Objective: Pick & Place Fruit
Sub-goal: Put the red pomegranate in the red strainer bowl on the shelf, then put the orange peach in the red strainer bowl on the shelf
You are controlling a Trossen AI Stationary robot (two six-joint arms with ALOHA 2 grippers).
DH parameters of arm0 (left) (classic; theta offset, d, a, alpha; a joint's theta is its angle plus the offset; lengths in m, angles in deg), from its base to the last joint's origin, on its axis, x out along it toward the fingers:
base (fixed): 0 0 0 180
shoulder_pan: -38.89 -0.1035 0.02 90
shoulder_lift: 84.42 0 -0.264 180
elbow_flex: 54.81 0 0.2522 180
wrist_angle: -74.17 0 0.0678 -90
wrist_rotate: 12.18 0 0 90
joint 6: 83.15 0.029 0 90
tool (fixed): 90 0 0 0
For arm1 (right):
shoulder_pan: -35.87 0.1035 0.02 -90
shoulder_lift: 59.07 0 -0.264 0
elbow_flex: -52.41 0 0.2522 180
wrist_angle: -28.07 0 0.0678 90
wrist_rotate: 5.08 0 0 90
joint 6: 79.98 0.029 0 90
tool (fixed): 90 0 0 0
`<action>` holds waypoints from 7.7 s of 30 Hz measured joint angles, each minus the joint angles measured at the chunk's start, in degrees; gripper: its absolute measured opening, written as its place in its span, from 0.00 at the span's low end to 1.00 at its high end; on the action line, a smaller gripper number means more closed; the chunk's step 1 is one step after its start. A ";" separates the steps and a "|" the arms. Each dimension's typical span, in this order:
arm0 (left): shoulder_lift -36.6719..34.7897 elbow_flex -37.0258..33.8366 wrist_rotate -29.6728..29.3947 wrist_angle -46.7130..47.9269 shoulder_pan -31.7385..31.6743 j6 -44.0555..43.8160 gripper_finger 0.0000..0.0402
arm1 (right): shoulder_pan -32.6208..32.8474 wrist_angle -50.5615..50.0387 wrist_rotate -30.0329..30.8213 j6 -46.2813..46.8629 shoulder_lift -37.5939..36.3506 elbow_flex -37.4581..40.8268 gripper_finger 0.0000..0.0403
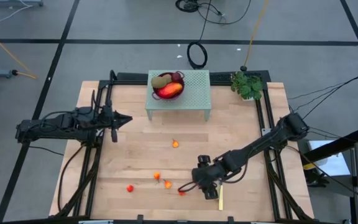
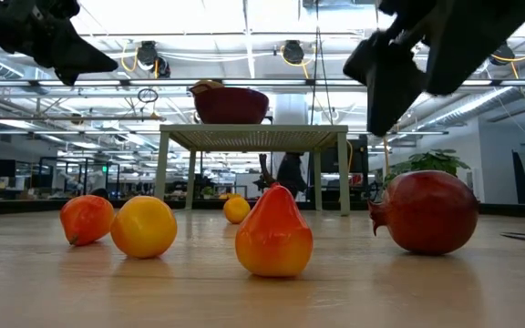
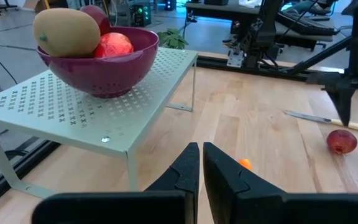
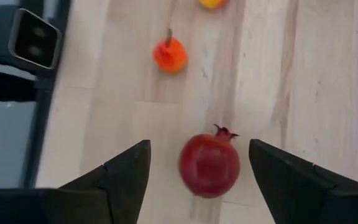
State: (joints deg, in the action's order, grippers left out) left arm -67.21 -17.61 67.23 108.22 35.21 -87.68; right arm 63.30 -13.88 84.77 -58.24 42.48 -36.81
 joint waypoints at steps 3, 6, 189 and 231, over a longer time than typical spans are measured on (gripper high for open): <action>0.00 0.00 0.00 0.91 0.02 0.01 0.05 | -0.41 0.03 0.02 0.05 1.32 -0.02 0.66; 0.00 -0.02 0.00 1.49 0.02 0.02 0.05 | -0.43 -0.94 0.09 -0.22 2.43 -0.02 0.66; 0.02 -0.02 -3.55 -4.24 -0.04 4.51 0.05 | -46.12 5.05 3.00 -33.43 3.37 -25.95 0.56; 0.00 -0.02 -2.39 -4.24 0.04 4.68 0.05 | -40.13 6.79 12.26 -36.31 -4.72 -25.88 0.39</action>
State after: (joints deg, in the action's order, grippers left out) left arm -67.21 -17.63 64.83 103.98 35.25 -83.01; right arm 23.17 -7.09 97.03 -94.55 37.76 -62.69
